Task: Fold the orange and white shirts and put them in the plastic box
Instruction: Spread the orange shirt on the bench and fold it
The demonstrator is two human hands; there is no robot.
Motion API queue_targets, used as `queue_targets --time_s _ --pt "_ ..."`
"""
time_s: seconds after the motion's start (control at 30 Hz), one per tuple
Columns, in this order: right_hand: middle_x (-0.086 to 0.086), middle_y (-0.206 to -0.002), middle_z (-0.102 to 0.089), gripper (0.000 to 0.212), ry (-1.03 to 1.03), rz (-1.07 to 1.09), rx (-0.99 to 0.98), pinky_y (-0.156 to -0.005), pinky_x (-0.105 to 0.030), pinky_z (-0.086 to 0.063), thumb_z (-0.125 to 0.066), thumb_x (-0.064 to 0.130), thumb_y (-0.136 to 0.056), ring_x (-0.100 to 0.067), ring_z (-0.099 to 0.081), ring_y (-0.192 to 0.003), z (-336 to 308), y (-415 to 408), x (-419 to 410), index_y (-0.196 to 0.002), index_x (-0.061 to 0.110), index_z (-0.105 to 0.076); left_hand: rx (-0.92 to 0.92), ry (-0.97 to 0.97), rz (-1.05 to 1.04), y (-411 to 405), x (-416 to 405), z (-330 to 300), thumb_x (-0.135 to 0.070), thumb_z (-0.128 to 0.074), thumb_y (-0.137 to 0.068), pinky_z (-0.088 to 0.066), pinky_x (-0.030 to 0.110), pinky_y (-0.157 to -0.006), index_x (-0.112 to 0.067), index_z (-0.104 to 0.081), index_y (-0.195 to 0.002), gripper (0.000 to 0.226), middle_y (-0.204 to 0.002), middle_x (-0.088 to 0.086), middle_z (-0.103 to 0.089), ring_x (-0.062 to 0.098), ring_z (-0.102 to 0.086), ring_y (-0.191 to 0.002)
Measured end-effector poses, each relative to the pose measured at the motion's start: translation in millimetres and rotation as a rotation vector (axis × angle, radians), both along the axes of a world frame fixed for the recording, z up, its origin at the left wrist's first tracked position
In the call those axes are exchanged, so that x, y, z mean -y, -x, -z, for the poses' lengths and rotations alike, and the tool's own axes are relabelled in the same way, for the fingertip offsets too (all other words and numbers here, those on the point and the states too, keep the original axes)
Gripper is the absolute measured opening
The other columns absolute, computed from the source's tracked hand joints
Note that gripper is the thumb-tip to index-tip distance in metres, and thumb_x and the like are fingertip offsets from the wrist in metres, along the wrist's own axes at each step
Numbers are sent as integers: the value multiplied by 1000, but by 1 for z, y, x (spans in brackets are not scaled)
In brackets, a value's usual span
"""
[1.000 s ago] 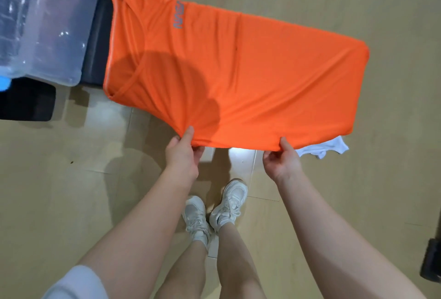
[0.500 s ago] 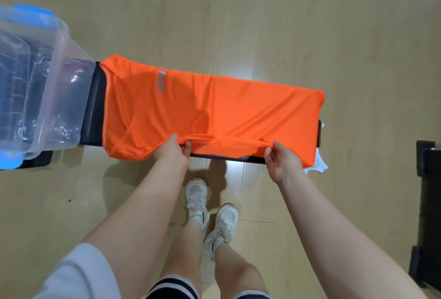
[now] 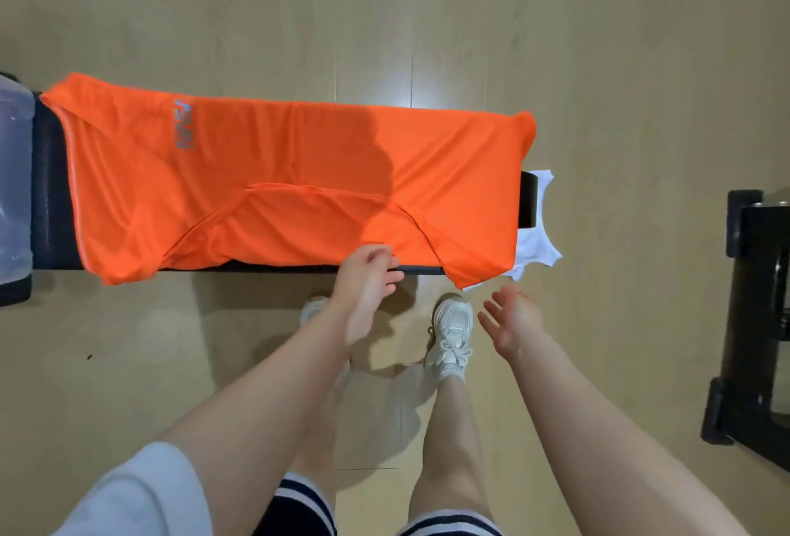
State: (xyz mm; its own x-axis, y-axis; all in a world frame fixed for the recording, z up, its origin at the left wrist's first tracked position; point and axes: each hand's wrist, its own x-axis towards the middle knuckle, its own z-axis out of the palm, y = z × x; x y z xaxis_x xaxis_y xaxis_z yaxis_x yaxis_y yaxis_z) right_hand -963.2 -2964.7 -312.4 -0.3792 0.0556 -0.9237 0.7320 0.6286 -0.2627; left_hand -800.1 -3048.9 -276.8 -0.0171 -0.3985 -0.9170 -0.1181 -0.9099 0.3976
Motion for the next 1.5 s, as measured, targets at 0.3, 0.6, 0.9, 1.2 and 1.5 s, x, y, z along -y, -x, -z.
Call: queue_targets --time_s 0.3,0.6,0.9,1.2,1.5 --pt "-2 -83 -58 21 201 138 481 -107 -47 -33 -46 33 -95 -18 -60 -86 31 17 10 -94 13 -52 79 122 12 76 -38 22 -17 -41 -96 -50 28 -83 -19 -48 -131 36 -109 0 -60 13 -61 -87" --pt "-5 -64 -42 23 23 220 422 -30 -13 -39 -56 4 -90 -9 -39 -41 4 50 20 -69 6 -48 179 51 -201 108 -34 16 -12 -41 -93 -51 23 -65 -5 -48 -119 28 -112 12 -61 11 -62 -73" --pt "-3 -81 -56 26 187 -540 -177 -68 -34 -47 -56 40 -84 -18 -52 -66 -13 95 58 -93 16 -53 290 271 71 116 4 -5 -9 -37 -94 -40 27 -96 -13 -46 -131 38 -127 5 -57 18 -55 -113" --pt "4 -77 -54 8 303 -937 -303 -67 -20 -43 -57 22 -87 -9 -50 -69 27 96 46 -88 15 -54 530 522 775 98 -22 32 -8 -47 -91 -28 26 -102 -15 -60 -122 34 -141 7 -36 24 -34 -128" --pt "6 -65 -49 18 254 -1105 -348 -56 -23 -34 -44 4 -84 -13 -43 -64 18 126 29 -71 14 -50 536 525 1004 91 -36 25 -9 -46 -89 -39 41 -102 -19 -57 -124 38 -152 8 -23 28 -28 -135"
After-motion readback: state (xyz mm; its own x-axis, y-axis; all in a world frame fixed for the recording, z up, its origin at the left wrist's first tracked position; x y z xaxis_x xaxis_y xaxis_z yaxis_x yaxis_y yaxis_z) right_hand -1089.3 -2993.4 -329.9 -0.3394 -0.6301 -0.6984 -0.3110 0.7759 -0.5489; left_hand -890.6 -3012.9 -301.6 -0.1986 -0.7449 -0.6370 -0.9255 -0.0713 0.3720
